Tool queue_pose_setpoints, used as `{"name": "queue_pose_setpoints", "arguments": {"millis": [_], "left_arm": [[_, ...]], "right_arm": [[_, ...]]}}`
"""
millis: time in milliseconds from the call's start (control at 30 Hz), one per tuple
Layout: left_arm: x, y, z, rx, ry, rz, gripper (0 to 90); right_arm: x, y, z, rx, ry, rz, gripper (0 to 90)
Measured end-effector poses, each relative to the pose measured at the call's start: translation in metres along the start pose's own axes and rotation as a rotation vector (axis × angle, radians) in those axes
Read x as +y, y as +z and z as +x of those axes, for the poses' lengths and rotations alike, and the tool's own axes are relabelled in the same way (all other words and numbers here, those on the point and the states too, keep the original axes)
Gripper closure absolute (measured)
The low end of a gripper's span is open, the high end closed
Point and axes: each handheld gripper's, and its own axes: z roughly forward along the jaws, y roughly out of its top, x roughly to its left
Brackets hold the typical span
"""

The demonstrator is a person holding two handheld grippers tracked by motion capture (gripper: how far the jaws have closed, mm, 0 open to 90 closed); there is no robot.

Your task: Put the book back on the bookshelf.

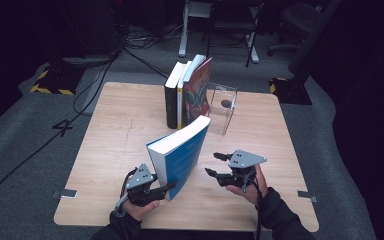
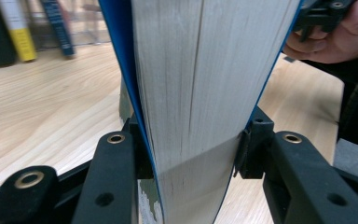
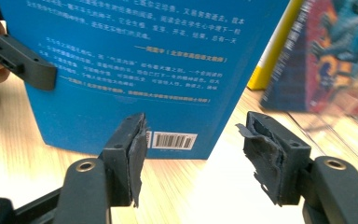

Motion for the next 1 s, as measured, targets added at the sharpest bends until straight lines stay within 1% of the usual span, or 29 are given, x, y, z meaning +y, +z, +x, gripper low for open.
{"name": "queue_pose_setpoints", "arguments": {"millis": [33,100,167,233,300,533,600,667,733,800,833,867,900,933,967,1000], "left_arm": [[0.001,0.004,-0.002,-0.008,0.011,-0.001,59.2],[0.003,0.010,-0.004,-0.030,0.014,0.005,59.1],[0.004,0.015,-0.006,-0.052,0.027,0.010,59.1],[0.006,0.021,-0.010,-0.063,0.029,0.011,59.0],[0.007,0.025,-0.011,-0.080,0.030,0.013,59.0],[0.010,0.037,-0.018,-0.143,0.039,0.023,58.9],[0.010,0.038,-0.020,-0.161,0.051,0.033,58.8],[0.011,0.039,-0.021,-0.177,0.062,0.042,58.7],[0.012,0.038,-0.021,-0.216,0.075,0.059,58.4],[0.012,0.036,-0.019,-0.235,0.085,0.076,58.5],[0.013,0.033,-0.018,-0.251,0.097,0.087,58.6],[0.013,0.032,-0.017,-0.269,0.096,0.095,58.6],[0.013,0.029,-0.015,-0.291,0.104,0.108,58.4],[0.013,0.027,-0.013,-0.308,0.114,0.119,58.3],[0.014,0.025,-0.011,-0.320,0.123,0.127,58.3],[0.014,0.023,-0.010,-0.333,0.126,0.141,58.0]], "right_arm": [[-0.003,-0.003,-0.002,-0.010,0.005,0.003,39.6],[-0.008,-0.010,-0.006,-0.017,0.012,0.005,38.6],[-0.013,-0.015,-0.010,-0.030,0.016,0.014,38.2],[-0.019,-0.020,-0.014,-0.047,0.021,0.022,37.5],[-0.024,-0.024,-0.017,-0.052,0.042,0.028,36.5],[-0.038,-0.034,-0.024,-0.060,0.048,0.048,33.6],[-0.041,-0.035,-0.025,-0.060,0.056,0.053,33.4],[-0.044,-0.036,-0.026,-0.053,0.060,0.056,32.8],[-0.046,-0.036,-0.026,-0.049,0.063,0.058,31.5],[-0.047,-0.037,-0.025,-0.039,0.058,0.055,30.5],[-0.047,-0.037,-0.025,-0.035,0.058,0.055,30.3],[-0.047,-0.037,-0.024,-0.029,0.058,0.054,29.6],[-0.047,-0.037,-0.024,-0.017,0.057,0.049,29.0],[-0.047,-0.037,-0.024,0.000,0.057,0.044,26.3],[-0.047,-0.036,-0.024,0.019,0.053,0.044,24.0],[-0.047,-0.036,-0.023,0.039,0.048,0.042,23.6]]}}
